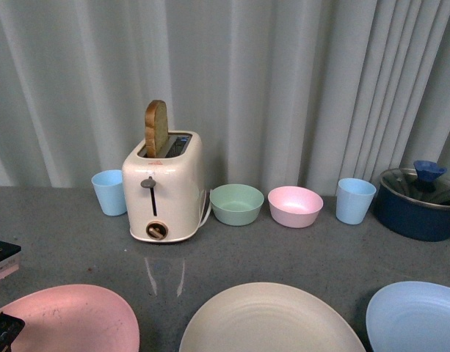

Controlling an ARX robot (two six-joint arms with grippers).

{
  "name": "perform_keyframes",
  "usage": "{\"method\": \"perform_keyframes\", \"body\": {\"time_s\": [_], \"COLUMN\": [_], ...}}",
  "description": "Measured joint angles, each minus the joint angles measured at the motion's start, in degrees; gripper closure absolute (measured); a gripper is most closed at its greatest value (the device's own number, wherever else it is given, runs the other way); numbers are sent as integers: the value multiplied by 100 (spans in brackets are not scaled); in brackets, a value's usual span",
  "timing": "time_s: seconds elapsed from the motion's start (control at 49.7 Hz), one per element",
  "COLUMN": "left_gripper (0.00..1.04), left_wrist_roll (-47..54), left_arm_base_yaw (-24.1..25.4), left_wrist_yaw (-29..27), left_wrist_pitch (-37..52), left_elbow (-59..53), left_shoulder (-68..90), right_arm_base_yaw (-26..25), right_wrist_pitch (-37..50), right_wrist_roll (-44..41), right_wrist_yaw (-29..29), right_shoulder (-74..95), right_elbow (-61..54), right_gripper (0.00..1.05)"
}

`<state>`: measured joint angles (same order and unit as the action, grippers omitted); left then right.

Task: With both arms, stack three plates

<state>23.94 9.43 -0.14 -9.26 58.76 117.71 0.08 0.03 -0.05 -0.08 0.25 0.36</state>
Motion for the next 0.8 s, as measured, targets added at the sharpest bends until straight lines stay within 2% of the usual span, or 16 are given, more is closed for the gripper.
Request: {"method": "perform_keyframes", "body": {"time_s": [0.201, 0.402, 0.664, 0.724, 0.805], "left_gripper": [8, 39, 86, 94, 99], "left_wrist_roll": [9, 4, 66, 72, 127], "left_arm_base_yaw": [48, 68, 92, 103, 109], "left_wrist_yaw": [52, 46, -72, -28, 37], "left_wrist_pitch": [-94, -90, -9, -13, -46], "left_elbow": [59, 166, 256, 299, 348], "left_shoulder": [125, 227, 258, 243, 216], "right_arm_base_yaw": [0, 0, 0, 0, 0], "right_wrist_pitch": [0, 0, 0, 0, 0], "right_wrist_roll": [0, 0, 0, 0, 0], "right_wrist_yaw": [0, 0, 0, 0, 2], "right_shoulder": [0, 0, 0, 0, 0], "right_elbow": [0, 0, 0, 0, 0], "right_gripper": [7, 7, 7, 7, 7]}}
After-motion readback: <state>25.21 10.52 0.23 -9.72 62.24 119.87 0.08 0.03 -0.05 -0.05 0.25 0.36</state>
